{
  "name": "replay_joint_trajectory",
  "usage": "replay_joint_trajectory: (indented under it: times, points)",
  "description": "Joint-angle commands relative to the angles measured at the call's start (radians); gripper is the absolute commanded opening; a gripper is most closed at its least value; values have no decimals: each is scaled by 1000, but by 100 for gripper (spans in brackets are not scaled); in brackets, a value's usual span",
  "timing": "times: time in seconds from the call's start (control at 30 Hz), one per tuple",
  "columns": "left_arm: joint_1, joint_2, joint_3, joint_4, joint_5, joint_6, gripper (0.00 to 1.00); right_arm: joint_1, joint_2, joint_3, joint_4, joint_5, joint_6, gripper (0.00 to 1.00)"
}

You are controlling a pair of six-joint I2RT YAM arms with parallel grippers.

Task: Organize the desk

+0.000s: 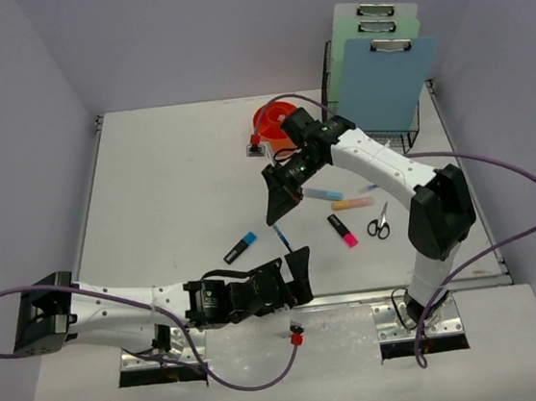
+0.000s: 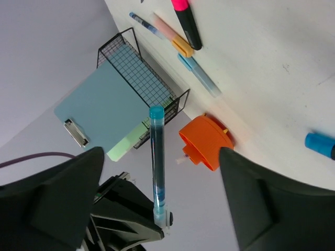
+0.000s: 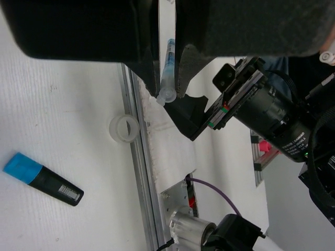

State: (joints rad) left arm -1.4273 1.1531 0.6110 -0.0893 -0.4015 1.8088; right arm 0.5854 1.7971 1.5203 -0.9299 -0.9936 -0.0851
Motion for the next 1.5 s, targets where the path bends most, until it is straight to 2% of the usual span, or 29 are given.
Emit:
replay_joint_trajectory:
  times: [0.0,0.13,0.3,0.37,0.4,0.5,0.53,0.57,0.63,0.67,0.7,0.73,0.77,0.87,0.93,1.03,1.07,1.33,1.47]
  points:
    - [-9,-45,-25,70,-10,-76,100,1,13,127,-18,33,-28,0]
    - [-10,-87,-15,31,15,-181,100,-25,64,250,-20,68,-24,0]
    - [-18,-263,-101,54,119,-227,100,-75,207,538,-69,148,-79,0]
    - [-22,-312,-116,65,115,-293,100,-100,241,637,-24,194,-82,0]
    - [-22,-313,-108,60,109,-347,100,-119,245,644,16,220,-74,0]
    - [-16,-287,-2,-36,103,-681,100,-193,214,587,264,292,23,0]
    - [-3,-289,49,-94,142,-809,100,-219,195,539,390,332,40,0]
    - [3,-289,81,-128,173,-815,100,-220,194,537,466,359,54,0]
    - [50,-264,179,-209,239,-1090,100,-251,178,464,624,436,73,0]
    - [77,-245,217,-238,267,-1193,100,-262,176,444,712,470,85,0]
    - [122,-235,255,-266,307,-1231,100,-275,178,437,766,476,119,0]
    - [188,-185,303,-308,372,-1399,100,-296,182,410,838,503,148,0]
    - [241,-176,335,-336,425,-1428,100,-300,183,405,877,507,161,0]
    - [475,-88,414,-364,660,-1719,100,-307,203,389,989,567,172,0]
    - [596,-72,428,-337,775,-1829,100,-308,201,360,1070,594,196,0]
    - [715,-36,429,-301,872,-1981,100,-309,190,294,1171,630,231,0]
    - [774,-25,428,-288,899,-2009,100,-309,188,282,1203,643,253,0]
    - [1030,38,352,-145,1065,-2209,100,-306,214,221,1366,711,256,0]
    - [1087,60,321,-110,1101,-2274,100,-308,219,166,1396,703,232,0]
